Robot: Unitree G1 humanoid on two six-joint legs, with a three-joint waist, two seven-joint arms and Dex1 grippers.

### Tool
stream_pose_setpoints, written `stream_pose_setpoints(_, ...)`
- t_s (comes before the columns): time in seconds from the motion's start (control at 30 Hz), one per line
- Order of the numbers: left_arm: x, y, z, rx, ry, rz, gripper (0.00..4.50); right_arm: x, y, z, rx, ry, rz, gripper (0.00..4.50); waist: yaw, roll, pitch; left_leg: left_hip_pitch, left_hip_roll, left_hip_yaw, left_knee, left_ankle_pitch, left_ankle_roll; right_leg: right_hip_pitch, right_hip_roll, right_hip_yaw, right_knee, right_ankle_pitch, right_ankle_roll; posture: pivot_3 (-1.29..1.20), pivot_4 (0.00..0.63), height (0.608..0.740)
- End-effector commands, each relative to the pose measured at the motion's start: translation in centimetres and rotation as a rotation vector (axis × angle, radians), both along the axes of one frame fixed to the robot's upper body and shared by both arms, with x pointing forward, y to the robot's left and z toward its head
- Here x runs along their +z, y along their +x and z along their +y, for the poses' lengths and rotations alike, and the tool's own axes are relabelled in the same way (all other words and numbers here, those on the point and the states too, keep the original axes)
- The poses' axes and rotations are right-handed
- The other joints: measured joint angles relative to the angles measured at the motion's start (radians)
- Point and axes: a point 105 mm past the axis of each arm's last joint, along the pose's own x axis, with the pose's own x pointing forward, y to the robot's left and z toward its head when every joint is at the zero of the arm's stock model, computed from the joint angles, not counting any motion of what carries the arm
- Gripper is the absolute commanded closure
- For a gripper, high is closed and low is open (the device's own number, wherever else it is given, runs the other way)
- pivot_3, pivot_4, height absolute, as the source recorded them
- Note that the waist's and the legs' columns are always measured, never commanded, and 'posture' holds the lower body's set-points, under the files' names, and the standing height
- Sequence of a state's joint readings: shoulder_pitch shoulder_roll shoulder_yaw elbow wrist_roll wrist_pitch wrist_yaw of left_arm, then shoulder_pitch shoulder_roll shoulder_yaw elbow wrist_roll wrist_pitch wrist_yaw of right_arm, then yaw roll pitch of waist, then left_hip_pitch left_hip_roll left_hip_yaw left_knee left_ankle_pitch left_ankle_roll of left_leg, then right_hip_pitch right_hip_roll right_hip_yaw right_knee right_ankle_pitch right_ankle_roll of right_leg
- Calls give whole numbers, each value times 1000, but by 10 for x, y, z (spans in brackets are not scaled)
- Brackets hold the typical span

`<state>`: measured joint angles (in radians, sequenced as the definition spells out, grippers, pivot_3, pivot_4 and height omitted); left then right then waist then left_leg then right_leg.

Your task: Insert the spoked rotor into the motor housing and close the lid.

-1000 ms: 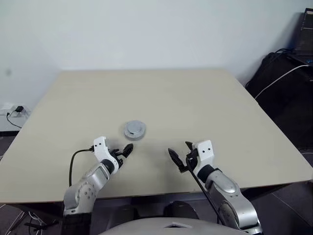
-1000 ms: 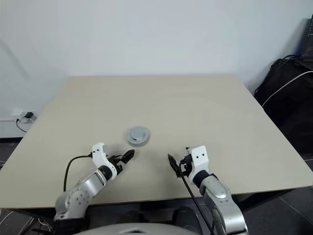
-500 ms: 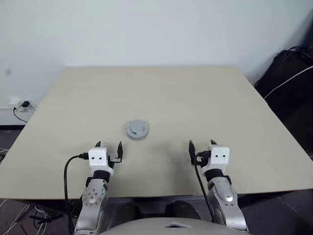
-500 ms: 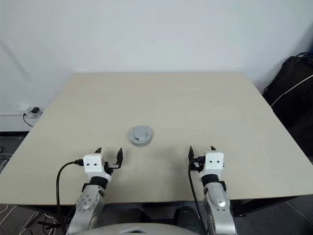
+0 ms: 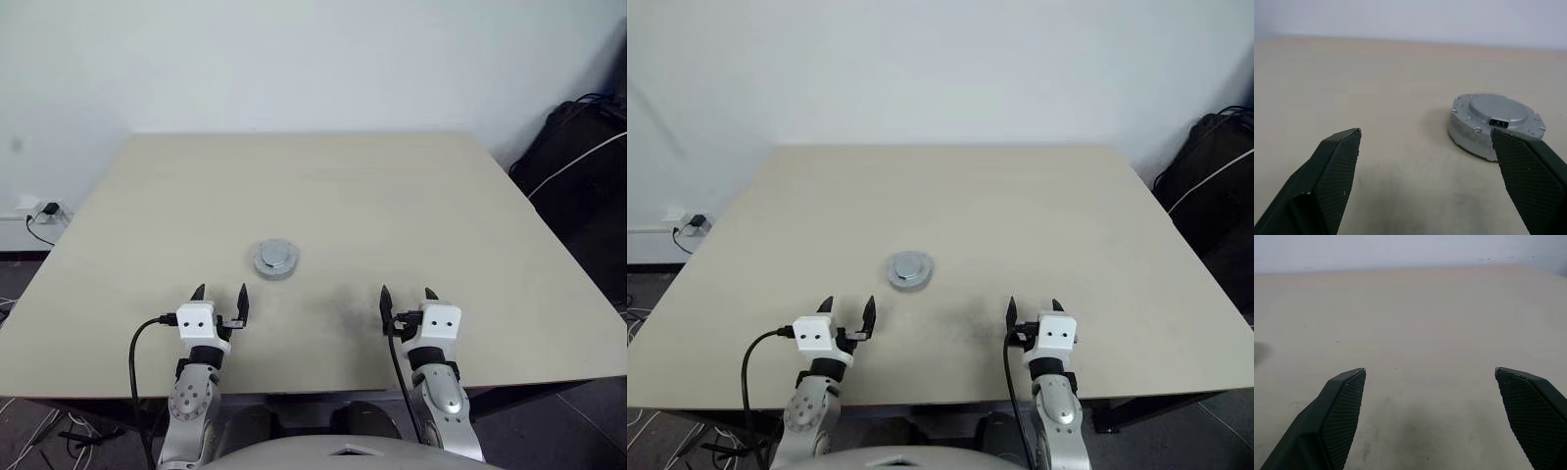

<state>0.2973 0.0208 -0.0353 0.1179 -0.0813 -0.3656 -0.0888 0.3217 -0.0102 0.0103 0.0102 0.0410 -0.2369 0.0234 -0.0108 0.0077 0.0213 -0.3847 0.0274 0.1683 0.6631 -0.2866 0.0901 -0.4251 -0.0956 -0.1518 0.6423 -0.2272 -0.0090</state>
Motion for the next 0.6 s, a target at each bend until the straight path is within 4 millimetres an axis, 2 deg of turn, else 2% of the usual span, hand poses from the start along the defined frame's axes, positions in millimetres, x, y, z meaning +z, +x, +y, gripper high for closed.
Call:
stream_pose_setpoints(0.03, 11, 5, -1, 0, 4, -53, 27, 7, 4, 0, 0, 1, -40, 0, 0, 0, 0, 0, 0, 0, 0, 0, 0, 0, 0, 0, 0, 0, 0, 0, 0, 740)
stream_pose_setpoints(0.47, 15, 5, 1, 17, 0, -47, 27, 0, 6, -2, 3, -13, -11, 0, 0, 0, 0, 0, 0, 0, 1, 0, 0, 1, 0, 0, 0, 0, 0, 0, 0, 740)
stream_pose_setpoints(0.6, 16, 7, -1, 18, -3, -49, 27, 4, 7, -2, 4, -19, -24, 0, 0, 0, 0, 0, 0, 0, 2, 0, 0, 1, 0, 0, 0, 0, 0, 0, 0, 740)
